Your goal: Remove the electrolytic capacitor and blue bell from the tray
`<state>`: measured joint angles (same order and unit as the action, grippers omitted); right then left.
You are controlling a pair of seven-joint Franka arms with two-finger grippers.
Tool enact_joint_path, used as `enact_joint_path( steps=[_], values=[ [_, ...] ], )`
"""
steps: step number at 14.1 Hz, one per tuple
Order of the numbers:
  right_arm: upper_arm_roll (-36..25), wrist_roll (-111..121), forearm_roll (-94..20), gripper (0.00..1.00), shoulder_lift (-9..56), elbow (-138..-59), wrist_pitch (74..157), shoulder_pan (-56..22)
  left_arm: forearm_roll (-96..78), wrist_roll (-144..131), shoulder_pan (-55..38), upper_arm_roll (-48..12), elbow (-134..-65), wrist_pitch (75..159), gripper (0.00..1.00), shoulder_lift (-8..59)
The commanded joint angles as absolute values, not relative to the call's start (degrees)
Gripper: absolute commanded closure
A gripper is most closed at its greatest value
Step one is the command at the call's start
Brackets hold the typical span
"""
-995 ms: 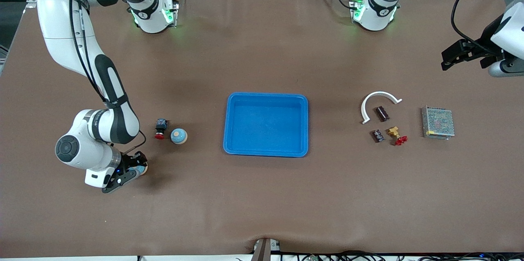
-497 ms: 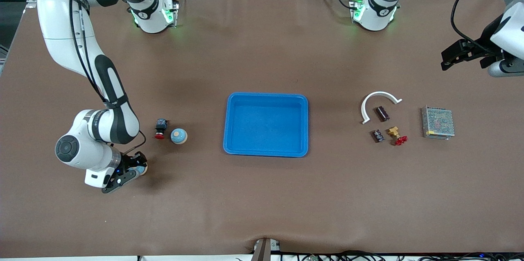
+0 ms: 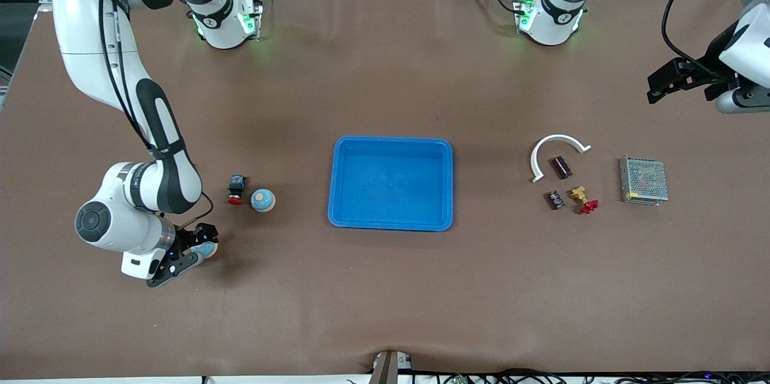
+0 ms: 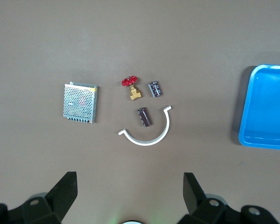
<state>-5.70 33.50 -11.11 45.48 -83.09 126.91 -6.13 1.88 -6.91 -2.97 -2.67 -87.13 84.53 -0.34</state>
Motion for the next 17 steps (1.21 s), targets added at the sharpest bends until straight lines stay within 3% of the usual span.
enact_joint_path(
  steps=[1, 8, 17],
  values=[
    [-5.01, 26.40, -11.43, 0.00, 40.46, -82.18, 119.03, -5.80, 0.62, -7.21, -3.25, -2.37, -87.19, 85.08, 0.00, -0.44],
    [-5.27, 12.76, -5.63, 0.00, 27.44, -82.09, 102.16, -5.89, 0.62, -7.29, -3.08, -2.99, -87.36, 84.99, 0.00, -0.61],
    [-5.36, 12.22, -2.55, 0.00, 10.91, -82.09, 85.18, -2.81, 0.62, -7.38, -2.90, -4.13, -89.20, 84.99, 0.00, -2.19]
  ],
)
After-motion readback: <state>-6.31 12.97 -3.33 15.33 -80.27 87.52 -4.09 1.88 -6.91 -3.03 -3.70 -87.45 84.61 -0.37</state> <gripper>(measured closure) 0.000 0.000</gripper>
